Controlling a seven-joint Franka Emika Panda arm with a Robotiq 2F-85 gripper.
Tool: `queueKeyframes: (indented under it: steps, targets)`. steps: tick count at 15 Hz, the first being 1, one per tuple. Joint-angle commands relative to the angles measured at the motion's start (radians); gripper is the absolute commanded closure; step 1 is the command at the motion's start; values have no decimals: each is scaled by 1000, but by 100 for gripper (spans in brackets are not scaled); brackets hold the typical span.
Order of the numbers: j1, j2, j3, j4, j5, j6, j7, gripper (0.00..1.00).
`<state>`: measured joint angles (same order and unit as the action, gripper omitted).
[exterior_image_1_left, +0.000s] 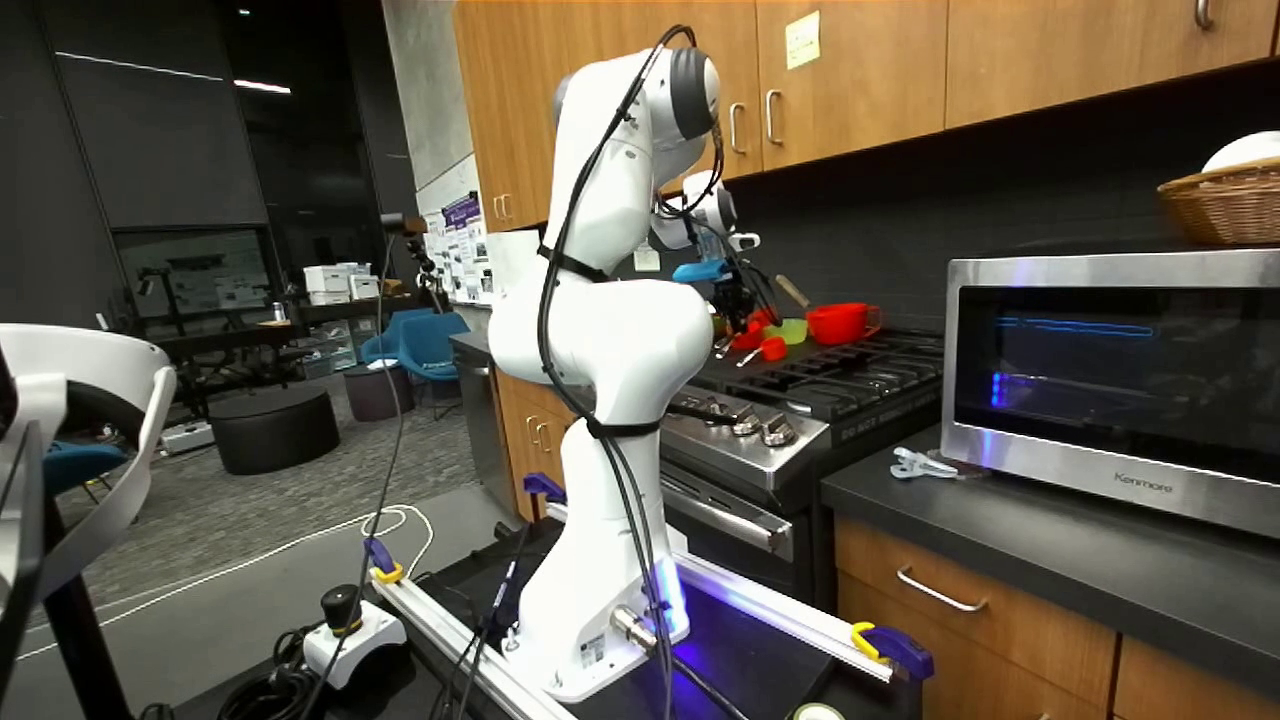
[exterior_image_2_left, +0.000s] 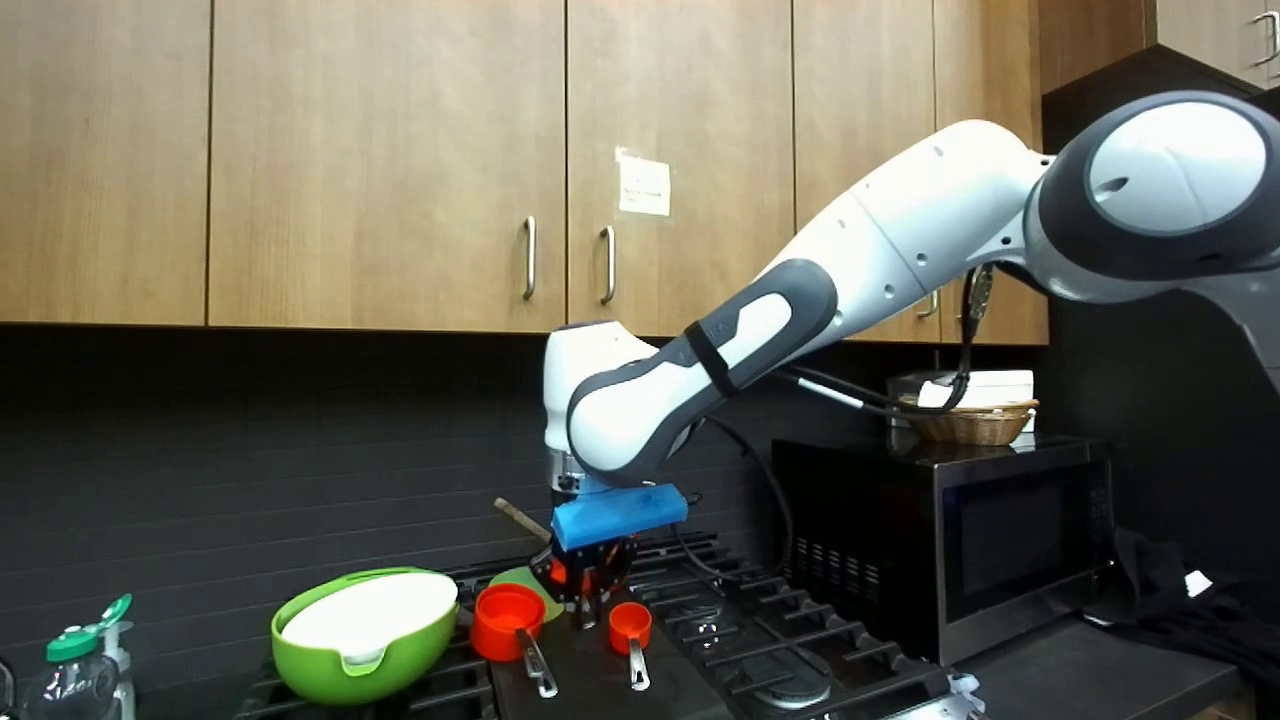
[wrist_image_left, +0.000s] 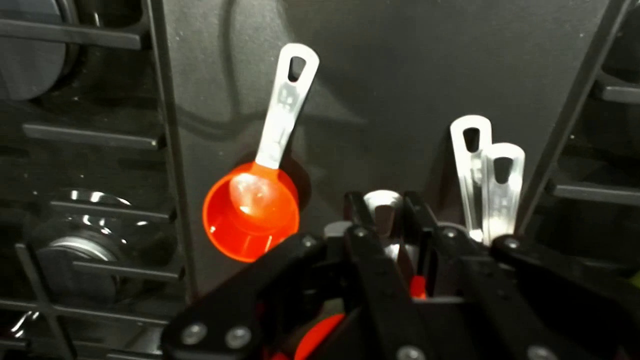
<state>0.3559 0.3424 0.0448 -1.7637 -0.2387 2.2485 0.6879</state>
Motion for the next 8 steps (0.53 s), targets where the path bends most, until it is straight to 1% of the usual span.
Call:
queueKeyframes:
  steps: [1,6,7,8]
  targets:
    - [-14,-56,6,-79,-15,11,33,92]
    - [-18,-67,14,-101,-12,6,32,92]
    - [-19,-67,17,-104,-9,4,28,85]
    - [-21,-69,19,-107,-5,4,26,54]
